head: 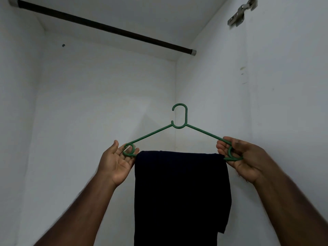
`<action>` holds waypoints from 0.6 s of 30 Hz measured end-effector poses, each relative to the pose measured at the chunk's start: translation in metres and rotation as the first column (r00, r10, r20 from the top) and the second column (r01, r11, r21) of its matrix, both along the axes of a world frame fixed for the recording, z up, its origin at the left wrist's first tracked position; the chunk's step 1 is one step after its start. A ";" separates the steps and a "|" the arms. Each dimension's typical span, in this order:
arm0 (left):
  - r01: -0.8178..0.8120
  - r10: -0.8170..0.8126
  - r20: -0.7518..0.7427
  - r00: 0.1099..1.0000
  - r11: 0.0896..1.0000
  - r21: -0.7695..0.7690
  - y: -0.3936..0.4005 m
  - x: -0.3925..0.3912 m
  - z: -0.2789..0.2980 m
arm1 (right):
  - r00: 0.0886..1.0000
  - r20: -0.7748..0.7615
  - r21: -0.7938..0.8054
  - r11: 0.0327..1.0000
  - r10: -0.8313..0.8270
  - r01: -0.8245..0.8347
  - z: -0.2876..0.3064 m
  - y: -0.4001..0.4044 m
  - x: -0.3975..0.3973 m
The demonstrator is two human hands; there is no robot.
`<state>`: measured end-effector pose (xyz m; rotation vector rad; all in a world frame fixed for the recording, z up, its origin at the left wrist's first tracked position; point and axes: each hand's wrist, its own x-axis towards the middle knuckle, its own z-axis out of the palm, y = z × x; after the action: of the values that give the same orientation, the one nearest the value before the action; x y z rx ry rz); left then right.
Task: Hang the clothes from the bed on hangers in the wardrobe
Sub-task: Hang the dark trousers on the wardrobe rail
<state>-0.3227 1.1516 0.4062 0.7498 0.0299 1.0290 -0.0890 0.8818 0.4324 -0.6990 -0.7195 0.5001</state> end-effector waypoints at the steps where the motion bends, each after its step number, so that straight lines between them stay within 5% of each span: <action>1: 0.010 -0.010 0.003 1.000 1.000 0.008 0.009 0.008 0.004 | 1.000 0.005 0.006 1.000 -0.011 0.011 0.004 0.008 0.005; 18: 0.162 -0.177 0.114 0.978 0.979 0.127 0.153 0.114 0.094 | 0.969 0.103 0.128 0.969 -0.226 0.212 0.108 0.119 0.071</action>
<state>-0.2085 1.3043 0.5004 0.7791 -0.2006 0.9174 -0.0183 1.0005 0.5400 -0.6929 -0.7637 0.2141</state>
